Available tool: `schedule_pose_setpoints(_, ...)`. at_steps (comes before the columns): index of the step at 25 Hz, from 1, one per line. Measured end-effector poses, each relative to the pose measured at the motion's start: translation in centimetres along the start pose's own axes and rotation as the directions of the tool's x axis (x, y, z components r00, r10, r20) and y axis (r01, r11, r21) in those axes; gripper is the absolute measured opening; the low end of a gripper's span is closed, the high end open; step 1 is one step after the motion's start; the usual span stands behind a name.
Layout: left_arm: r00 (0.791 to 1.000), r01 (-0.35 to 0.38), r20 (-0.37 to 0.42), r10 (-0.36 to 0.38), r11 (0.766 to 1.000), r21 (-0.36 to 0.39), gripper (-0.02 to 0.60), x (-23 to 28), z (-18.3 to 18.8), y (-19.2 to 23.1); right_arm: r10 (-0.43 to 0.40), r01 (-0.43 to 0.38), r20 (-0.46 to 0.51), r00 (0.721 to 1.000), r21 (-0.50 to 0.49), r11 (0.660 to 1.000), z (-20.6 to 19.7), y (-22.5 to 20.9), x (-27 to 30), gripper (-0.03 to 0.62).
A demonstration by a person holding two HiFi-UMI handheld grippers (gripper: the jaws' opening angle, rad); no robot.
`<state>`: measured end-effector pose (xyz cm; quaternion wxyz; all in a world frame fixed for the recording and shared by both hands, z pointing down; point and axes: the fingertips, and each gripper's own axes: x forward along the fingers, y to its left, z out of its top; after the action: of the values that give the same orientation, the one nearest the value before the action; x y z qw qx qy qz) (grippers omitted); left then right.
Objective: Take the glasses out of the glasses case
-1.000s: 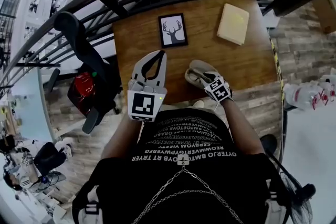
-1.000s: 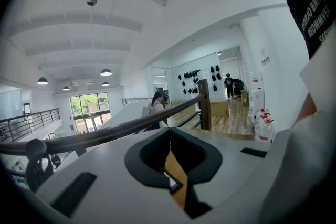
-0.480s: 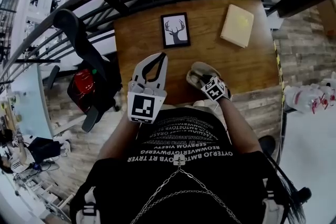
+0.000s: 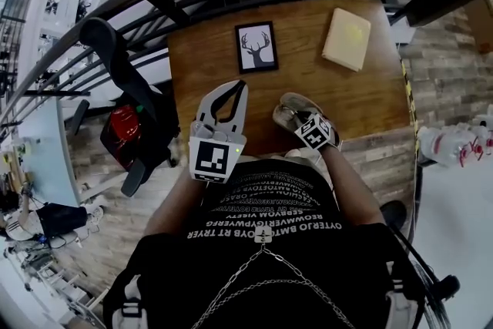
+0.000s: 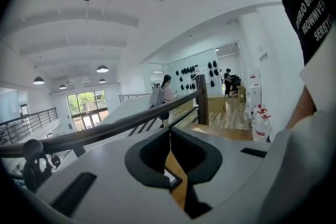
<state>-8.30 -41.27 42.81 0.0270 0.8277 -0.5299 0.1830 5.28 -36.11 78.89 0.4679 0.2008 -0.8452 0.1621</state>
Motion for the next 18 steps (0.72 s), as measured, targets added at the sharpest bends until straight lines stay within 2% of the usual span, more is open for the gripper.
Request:
schedule_pose_setpoints(4,1.0,0.005,0.013,-0.005,1.0,-0.006,0.029,-0.1,0.5,-0.7,-0.012,0.011,0.074,0.997,0.016,1.0,1.5,-0.5,-2.6,0.027)
schedule_pose_setpoints(13,0.998,0.001,0.06,0.0,1.0,-0.025,0.029,-0.5,2.1,-2.7,-0.022,0.018,0.167,0.986,0.023,1.0,3.0,-0.6,-8.3,0.026)
schedule_pose_setpoints(18,0.998,-0.009,0.066,0.011,0.999,-0.041,0.029,-1.1,2.0,-3.7,-0.03,0.018,0.241,0.97,0.049,0.999,3.6,-0.4,-11.3,0.027)
